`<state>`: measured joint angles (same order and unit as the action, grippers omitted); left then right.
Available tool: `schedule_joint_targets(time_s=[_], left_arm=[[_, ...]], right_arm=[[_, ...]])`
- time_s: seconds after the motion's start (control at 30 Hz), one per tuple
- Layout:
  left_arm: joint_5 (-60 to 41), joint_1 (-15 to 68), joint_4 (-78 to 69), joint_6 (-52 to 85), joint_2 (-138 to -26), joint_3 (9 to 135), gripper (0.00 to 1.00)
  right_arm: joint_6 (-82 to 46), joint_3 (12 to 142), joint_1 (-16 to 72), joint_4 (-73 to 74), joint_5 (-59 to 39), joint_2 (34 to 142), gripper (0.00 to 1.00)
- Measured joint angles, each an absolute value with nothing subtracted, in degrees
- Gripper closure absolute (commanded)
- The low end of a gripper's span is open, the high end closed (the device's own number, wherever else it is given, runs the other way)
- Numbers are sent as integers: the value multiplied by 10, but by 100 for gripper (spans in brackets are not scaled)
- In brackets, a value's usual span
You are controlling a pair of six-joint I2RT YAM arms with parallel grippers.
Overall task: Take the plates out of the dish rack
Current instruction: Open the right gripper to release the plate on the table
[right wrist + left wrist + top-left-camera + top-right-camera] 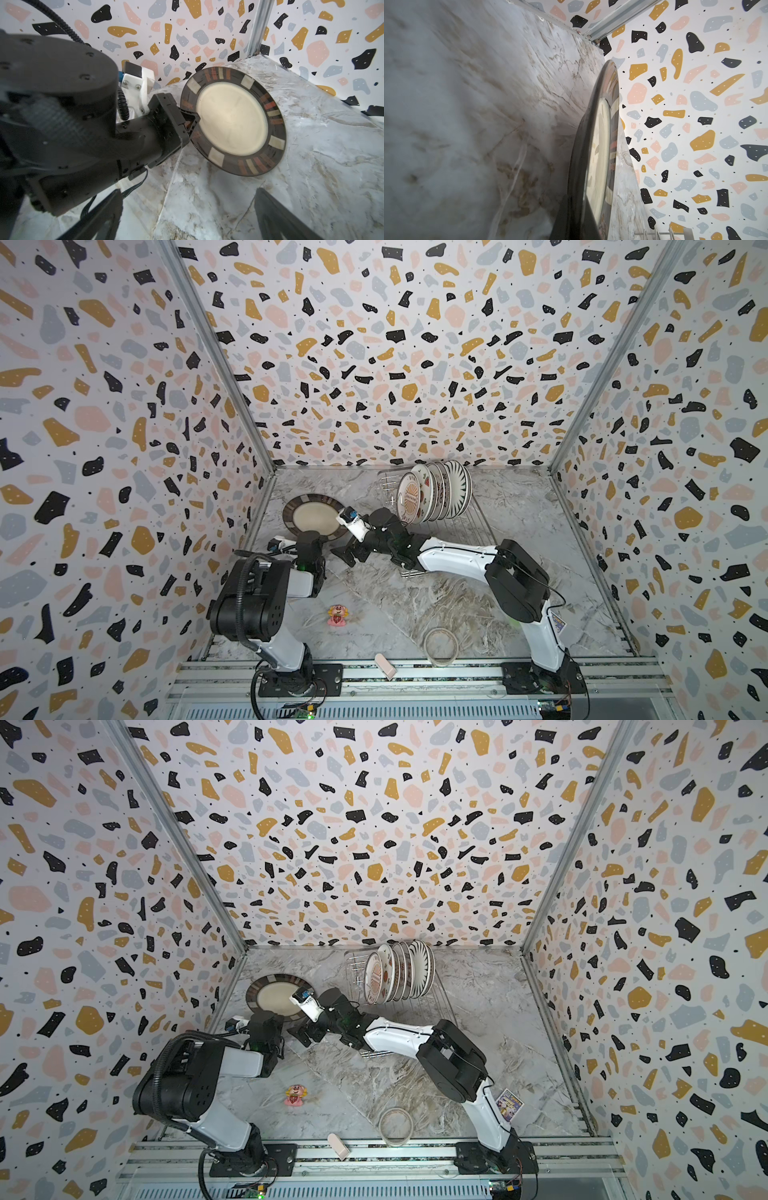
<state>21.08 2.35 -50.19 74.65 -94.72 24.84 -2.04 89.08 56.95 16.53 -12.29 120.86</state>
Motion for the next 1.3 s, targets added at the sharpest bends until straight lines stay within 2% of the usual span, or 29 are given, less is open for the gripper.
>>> schedule_joint_targets(time_s=[0.4,0.9,1.3], left_arm=[[195,22,-533,763,-1034,317,99],[197,9,-543,774,-1065,347,81],[205,7,-545,774,-1077,356,80]], right_arm=[[-30,929,545,144,-122,1240,0],[-55,986,518,132,-117,1287,1],[-56,989,518,132,-117,1287,1]])
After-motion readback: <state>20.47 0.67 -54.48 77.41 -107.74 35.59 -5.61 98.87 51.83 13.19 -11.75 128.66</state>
